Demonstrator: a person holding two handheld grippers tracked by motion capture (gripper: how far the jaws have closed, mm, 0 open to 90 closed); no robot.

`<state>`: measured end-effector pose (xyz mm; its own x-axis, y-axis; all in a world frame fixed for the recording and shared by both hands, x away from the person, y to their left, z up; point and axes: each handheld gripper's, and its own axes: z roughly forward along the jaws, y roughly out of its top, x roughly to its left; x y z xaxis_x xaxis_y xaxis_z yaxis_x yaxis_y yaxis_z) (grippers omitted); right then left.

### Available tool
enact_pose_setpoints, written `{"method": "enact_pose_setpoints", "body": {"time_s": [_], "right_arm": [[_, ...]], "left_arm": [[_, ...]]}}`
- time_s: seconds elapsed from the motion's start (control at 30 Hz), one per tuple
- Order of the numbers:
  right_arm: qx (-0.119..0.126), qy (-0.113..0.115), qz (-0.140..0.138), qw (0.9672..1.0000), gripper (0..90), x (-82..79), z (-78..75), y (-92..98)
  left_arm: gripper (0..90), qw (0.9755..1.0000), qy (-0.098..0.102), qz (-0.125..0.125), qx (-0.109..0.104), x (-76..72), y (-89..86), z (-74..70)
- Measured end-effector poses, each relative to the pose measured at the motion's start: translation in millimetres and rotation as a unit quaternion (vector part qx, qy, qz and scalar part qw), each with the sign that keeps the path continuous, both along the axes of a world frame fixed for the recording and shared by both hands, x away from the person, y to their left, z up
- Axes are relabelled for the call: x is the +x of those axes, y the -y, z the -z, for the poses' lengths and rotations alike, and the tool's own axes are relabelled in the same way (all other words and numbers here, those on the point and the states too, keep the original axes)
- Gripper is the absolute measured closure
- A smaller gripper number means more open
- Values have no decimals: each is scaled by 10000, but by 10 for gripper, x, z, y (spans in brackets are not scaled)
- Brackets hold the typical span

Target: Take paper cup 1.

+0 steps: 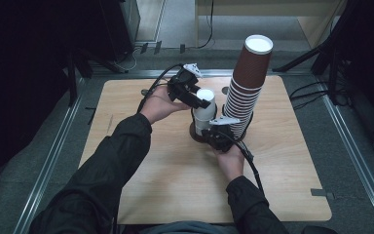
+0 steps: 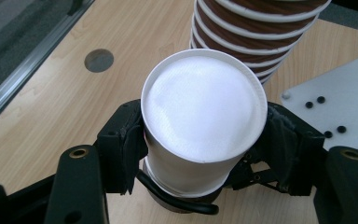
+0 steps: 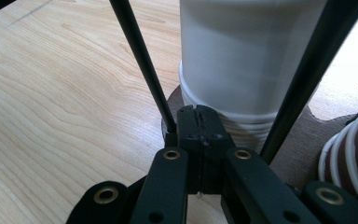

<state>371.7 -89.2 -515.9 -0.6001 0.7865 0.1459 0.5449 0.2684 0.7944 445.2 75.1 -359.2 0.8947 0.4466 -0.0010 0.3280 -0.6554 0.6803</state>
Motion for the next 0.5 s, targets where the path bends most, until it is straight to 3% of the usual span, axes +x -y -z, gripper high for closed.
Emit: {"method": "enact_pose_setpoints", "body": {"time_s": [0.5], "right_arm": [[-50,-43,-143,9999,892,-25,-22,-5]], "left_arm": [[352,9998,170,35,-21,-128,-94,-304]]}}
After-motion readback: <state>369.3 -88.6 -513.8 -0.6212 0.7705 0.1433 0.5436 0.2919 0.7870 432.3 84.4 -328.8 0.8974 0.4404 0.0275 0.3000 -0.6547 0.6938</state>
